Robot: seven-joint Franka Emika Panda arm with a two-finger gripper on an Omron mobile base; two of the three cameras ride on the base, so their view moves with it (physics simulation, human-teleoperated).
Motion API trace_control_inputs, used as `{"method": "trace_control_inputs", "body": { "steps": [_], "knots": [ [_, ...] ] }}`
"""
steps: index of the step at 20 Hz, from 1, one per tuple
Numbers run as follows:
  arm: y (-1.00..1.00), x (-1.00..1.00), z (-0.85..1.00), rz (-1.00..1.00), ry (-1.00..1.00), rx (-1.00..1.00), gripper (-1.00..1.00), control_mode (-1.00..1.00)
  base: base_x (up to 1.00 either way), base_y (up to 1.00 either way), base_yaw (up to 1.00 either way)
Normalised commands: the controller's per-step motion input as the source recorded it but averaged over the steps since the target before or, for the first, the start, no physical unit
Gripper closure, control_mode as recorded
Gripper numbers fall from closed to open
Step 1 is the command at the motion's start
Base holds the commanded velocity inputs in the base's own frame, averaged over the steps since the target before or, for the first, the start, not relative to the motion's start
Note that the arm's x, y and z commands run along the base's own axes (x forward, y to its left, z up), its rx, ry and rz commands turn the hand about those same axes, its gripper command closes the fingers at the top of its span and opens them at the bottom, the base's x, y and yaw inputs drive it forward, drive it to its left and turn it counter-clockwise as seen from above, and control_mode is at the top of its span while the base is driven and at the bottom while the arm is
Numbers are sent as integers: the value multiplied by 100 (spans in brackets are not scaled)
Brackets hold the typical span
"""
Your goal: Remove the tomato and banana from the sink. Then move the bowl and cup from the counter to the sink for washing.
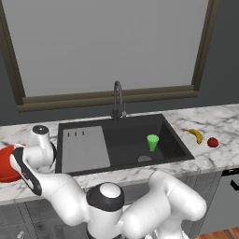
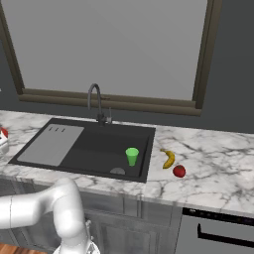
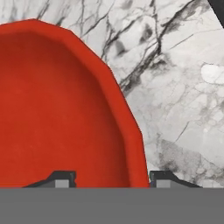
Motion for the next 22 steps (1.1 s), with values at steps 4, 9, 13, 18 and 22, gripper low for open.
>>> {"method": "trace_control_inputs", "body": {
  "steps": [4, 9, 13, 18, 22],
  "knots": [
    [0, 0, -2, -7, 0, 0, 100, -100, 0, 0, 0],
    [0, -4, -2, -8, 1, 0, 100, -100, 0, 0, 0],
    [-1, -6, 3, -8, 0, 0, 100, -100, 0, 0, 0],
    [-10, -11, 19, -10, 0, 0, 100, -100, 0, 0, 0],
    [-14, -7, 28, -11, 0, 0, 100, -100, 0, 0, 0]
  ]
}}
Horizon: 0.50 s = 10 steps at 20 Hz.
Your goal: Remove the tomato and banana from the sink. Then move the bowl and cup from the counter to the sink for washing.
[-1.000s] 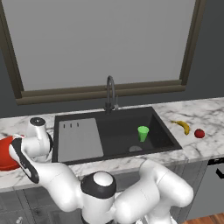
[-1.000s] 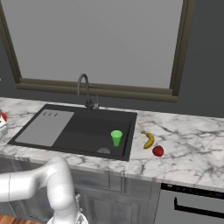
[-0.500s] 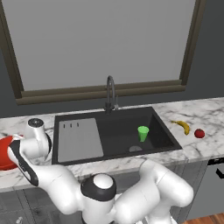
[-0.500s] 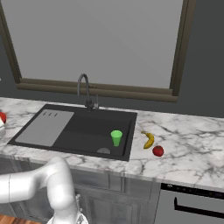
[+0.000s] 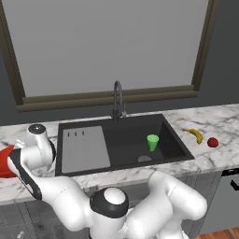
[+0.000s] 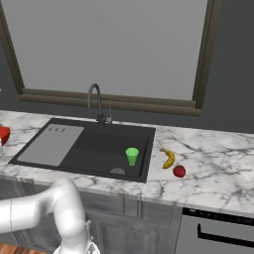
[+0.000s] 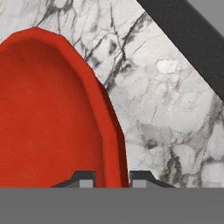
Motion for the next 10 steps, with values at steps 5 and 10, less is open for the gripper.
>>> {"method": "trace_control_inputs", "body": {
  "steps": [5, 10],
  "knots": [
    [-19, -11, 30, -12, 0, 0, 100, -100, 0, 0, 0],
    [-18, -15, 32, -9, 0, 0, 100, -100, 0, 0, 0]
  ]
}}
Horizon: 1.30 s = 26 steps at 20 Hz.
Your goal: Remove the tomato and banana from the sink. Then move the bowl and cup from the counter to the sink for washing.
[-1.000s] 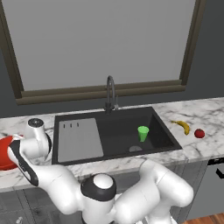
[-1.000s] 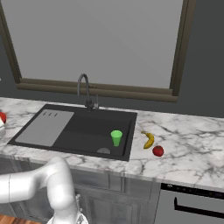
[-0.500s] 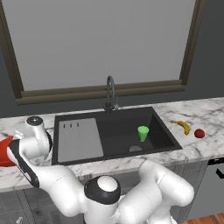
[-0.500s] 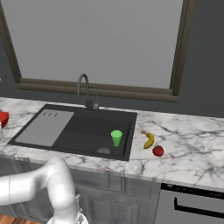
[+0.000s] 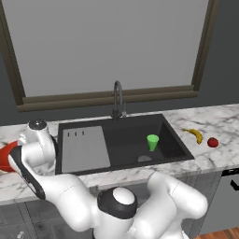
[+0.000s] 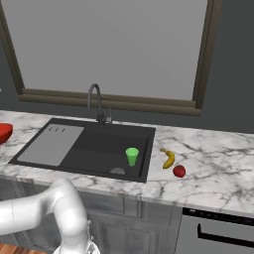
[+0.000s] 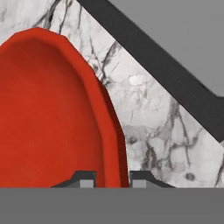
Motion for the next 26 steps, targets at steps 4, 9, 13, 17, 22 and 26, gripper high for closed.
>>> {"method": "trace_control_inputs", "body": {
  "steps": [4, 9, 13, 17, 22, 26],
  "knots": [
    [-25, -20, 28, -9, 0, 1, 100, -100, 0, 0, 0],
    [-28, -19, 25, -9, 0, 1, 100, -100, 0, 0, 0],
    [-32, -19, 24, -10, 0, 2, 100, -100, 0, 0, 0],
    [-31, -19, 24, -10, 0, 1, 100, -100, 0, 0, 0],
    [-32, -19, 24, -10, 0, 2, 100, -100, 0, 0, 0],
    [-30, -21, 21, -9, 0, 2, 100, -100, 0, 0, 0]
  ]
}}
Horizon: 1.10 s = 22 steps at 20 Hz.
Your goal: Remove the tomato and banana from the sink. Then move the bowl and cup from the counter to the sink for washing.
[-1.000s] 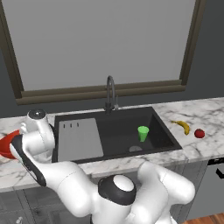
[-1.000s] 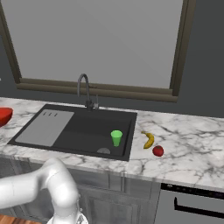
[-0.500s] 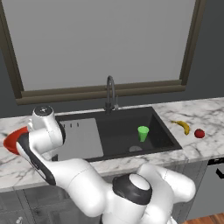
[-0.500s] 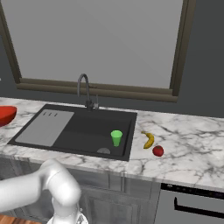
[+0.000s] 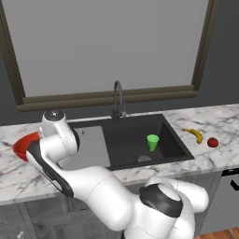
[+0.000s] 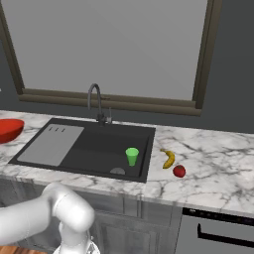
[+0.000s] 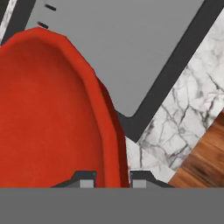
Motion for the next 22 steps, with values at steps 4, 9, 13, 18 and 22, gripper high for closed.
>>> {"method": "trace_control_inputs", "body": {
  "steps": [4, 9, 13, 18, 22],
  "knots": [
    [-29, -22, 20, -8, 0, 1, 100, -100, 0, 0, 0],
    [-28, -22, 19, -6, 0, 3, 100, -100, 0, 0, 0],
    [-29, -21, 16, -6, 0, 4, 100, -100, 0, 0, 0],
    [-33, -17, 13, -6, 3, 3, 100, -100, 0, 0, 0],
    [-34, -14, 11, -6, 6, 3, 100, -100, 0, 0, 0]
  ]
}}
